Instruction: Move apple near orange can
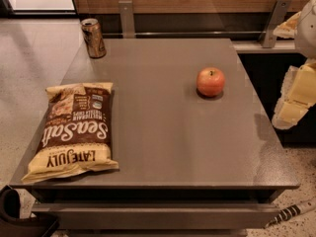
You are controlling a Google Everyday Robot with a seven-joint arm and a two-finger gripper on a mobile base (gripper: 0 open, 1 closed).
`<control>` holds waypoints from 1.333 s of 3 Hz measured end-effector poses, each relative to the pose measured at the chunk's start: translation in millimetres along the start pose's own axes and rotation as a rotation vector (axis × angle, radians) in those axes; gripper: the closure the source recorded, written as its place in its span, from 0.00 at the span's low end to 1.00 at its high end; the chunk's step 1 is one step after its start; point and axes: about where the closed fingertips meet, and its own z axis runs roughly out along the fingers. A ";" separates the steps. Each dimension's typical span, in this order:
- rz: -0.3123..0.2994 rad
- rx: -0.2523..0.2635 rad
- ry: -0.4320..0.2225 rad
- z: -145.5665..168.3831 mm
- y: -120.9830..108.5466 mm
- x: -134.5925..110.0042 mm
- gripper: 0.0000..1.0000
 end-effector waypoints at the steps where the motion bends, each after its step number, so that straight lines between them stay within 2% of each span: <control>1: 0.002 0.004 -0.006 1.1 -1.7 0.0 0.00; 2: 0.044 0.040 -0.109 26.3 -25.9 4.0 0.00; 3: 0.153 0.042 -0.326 83.9 -55.6 1.9 0.00; 4: 0.295 0.035 -0.561 139.7 -75.6 -5.1 0.00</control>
Offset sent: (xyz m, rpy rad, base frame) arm 0.0573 -0.0106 -0.0202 0.1743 -0.1163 -0.0254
